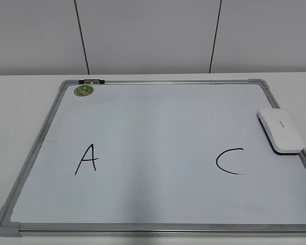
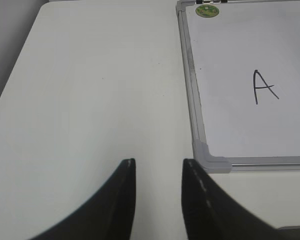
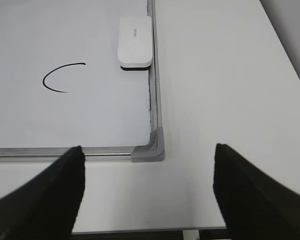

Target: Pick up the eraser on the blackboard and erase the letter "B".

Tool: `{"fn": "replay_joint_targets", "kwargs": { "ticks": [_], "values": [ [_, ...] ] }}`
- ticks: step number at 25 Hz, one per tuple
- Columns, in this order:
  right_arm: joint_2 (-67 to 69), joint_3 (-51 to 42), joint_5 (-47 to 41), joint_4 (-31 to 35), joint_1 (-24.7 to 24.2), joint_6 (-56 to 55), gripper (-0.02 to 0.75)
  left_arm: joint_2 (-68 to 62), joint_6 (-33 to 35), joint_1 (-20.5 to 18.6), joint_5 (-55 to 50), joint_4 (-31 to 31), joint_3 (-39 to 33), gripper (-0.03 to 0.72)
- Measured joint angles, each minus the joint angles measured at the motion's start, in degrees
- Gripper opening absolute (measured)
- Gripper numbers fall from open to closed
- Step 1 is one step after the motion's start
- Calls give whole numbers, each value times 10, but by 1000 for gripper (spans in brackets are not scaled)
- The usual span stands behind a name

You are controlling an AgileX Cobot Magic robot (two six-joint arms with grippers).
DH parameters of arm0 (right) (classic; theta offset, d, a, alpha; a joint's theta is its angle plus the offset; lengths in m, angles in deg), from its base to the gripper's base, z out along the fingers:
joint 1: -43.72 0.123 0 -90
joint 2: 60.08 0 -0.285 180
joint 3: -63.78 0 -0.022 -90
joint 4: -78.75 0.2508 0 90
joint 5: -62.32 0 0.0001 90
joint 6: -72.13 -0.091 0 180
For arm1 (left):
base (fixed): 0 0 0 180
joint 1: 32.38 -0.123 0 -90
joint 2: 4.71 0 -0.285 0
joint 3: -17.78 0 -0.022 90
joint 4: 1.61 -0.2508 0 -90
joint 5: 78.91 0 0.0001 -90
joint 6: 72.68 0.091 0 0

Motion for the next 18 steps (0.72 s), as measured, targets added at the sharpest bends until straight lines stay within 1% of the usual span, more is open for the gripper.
{"fn": "replay_joint_targets", "kwargs": {
  "ticks": [18],
  "values": [
    [0, 0, 0, 0, 0, 0, 592, 0, 0, 0, 0, 0, 0, 241]
  ]
}}
